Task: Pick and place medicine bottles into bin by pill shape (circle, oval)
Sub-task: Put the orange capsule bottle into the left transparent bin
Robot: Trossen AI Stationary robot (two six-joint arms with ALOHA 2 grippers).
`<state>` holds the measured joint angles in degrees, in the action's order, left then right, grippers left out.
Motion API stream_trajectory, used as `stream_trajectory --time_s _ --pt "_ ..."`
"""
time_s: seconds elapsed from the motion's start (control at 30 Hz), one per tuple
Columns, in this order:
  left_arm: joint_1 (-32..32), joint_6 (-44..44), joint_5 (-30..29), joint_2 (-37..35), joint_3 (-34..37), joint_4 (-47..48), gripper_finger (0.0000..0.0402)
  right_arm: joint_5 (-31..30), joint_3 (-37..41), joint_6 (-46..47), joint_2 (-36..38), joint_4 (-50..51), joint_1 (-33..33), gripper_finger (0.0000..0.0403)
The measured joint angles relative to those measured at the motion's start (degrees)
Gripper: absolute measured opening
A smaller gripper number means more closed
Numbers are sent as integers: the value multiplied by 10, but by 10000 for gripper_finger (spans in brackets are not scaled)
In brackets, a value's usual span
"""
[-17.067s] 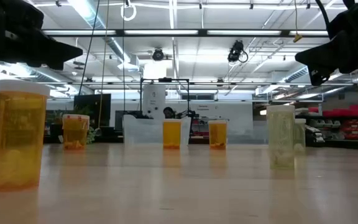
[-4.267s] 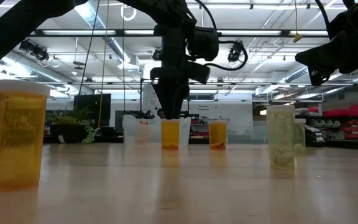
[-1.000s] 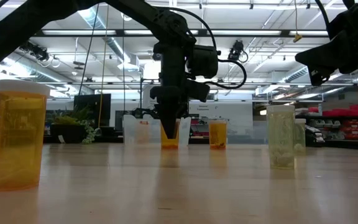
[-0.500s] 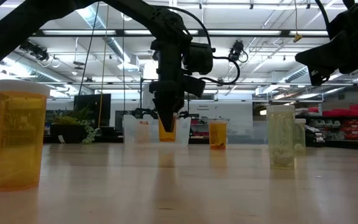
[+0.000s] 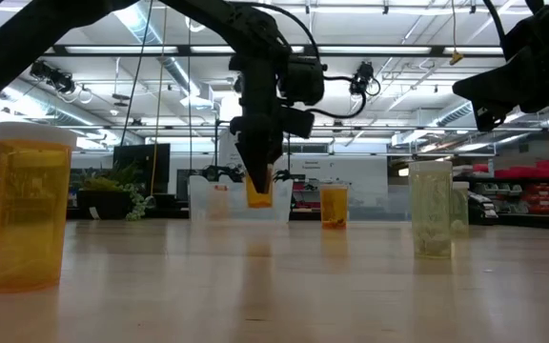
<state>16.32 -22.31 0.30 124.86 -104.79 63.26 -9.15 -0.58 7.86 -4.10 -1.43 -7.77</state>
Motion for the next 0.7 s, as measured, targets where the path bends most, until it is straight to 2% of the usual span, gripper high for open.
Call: stream_trajectory --time_s 0.13,0.4,0.57,0.7 --pt "10 6 0 -21 0 18 214 0 0 0 0 -1 0 19" --pt "40 32 1 -75 -1 21 199 0 0 0 -1 -1 0 19" --pt "65 49 1 -85 -1 -6 215 0 0 0 -1 0 0 19" --pt "88 51 0 -83 -1 -41 212 0 0 0 -1 0 0 19"
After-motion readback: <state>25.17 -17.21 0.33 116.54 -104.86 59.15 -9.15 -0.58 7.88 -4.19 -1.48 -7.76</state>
